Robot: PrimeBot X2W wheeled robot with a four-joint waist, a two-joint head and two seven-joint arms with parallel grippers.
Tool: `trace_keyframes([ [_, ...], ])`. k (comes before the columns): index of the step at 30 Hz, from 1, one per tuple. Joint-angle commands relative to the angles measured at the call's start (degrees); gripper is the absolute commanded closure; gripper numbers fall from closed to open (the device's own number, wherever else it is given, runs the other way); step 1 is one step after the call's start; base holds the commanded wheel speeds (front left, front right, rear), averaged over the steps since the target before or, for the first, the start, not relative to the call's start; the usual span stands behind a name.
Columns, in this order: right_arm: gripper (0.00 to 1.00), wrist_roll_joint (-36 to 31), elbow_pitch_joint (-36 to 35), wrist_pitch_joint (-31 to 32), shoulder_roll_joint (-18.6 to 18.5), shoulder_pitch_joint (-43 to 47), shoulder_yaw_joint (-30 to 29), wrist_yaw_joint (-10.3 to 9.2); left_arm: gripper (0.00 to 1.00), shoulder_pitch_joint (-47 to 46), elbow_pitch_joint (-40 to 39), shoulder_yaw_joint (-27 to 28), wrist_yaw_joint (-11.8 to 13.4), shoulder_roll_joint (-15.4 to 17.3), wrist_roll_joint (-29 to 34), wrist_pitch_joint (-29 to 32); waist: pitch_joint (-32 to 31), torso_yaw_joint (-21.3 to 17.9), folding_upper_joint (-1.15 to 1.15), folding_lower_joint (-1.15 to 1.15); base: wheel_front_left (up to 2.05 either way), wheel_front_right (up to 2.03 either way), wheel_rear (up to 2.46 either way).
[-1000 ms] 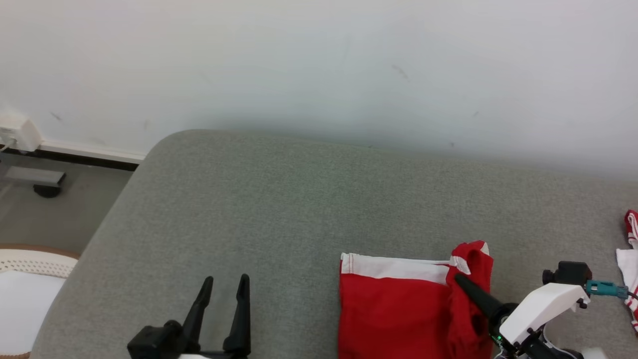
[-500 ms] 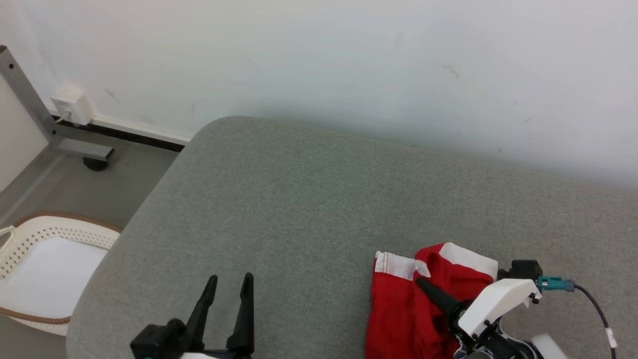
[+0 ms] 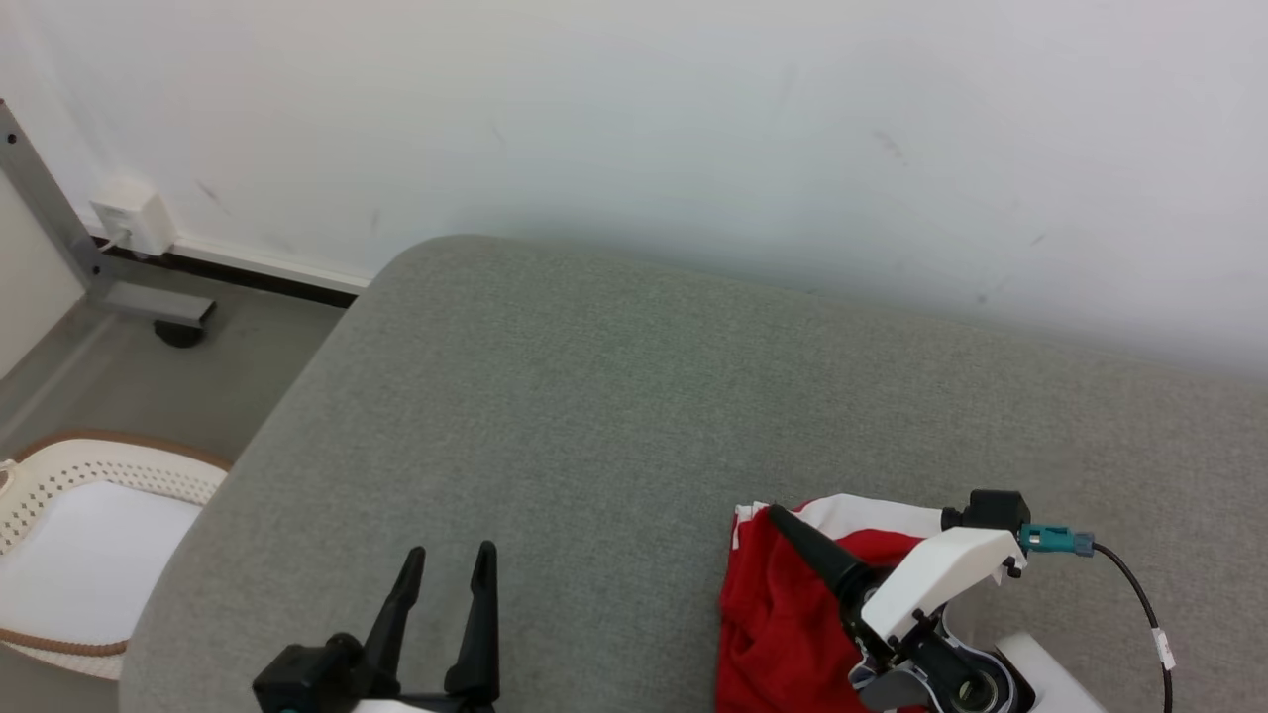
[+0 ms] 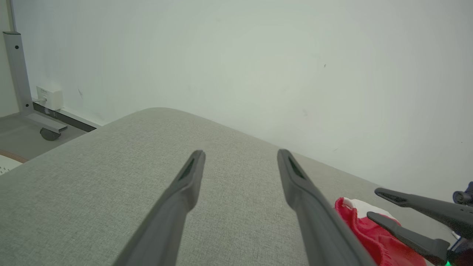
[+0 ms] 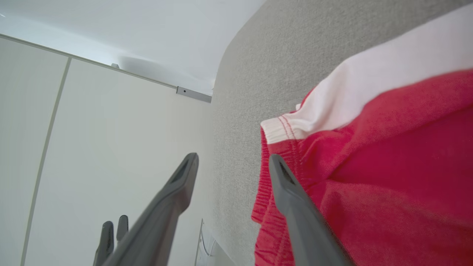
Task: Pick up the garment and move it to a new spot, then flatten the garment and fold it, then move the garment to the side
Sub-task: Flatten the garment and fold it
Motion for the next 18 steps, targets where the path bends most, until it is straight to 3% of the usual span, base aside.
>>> trace_keyframes([
  [1,0.00,0.77,-1.21,-0.81,-0.09,-0.87,0.42,0.01,0.00,0.19,-0.02,0.22,0.07,0.21,-0.11,0.04,-0.14,-0.77,0.00,0.00,0.00,0.00,0.00],
  [8,0.00,-1.63,-9.47,-5.22,-2.63,0.12,-0.30,0.01,0.00,0.51,-1.06,1.08,0.03,0.21,0.81,0.04,-0.82,-3.99,0.00,0.00,0.00,0.00,0.00],
  [18,0.00,-11.68,-23.22,-13.67,-11.84,3.55,-2.77,0.01,0.00,-0.14,-3.22,4.15,-0.29,0.20,3.20,0.04,-1.19,-10.16,0.00,0.00,0.00,0.00,0.00],
])
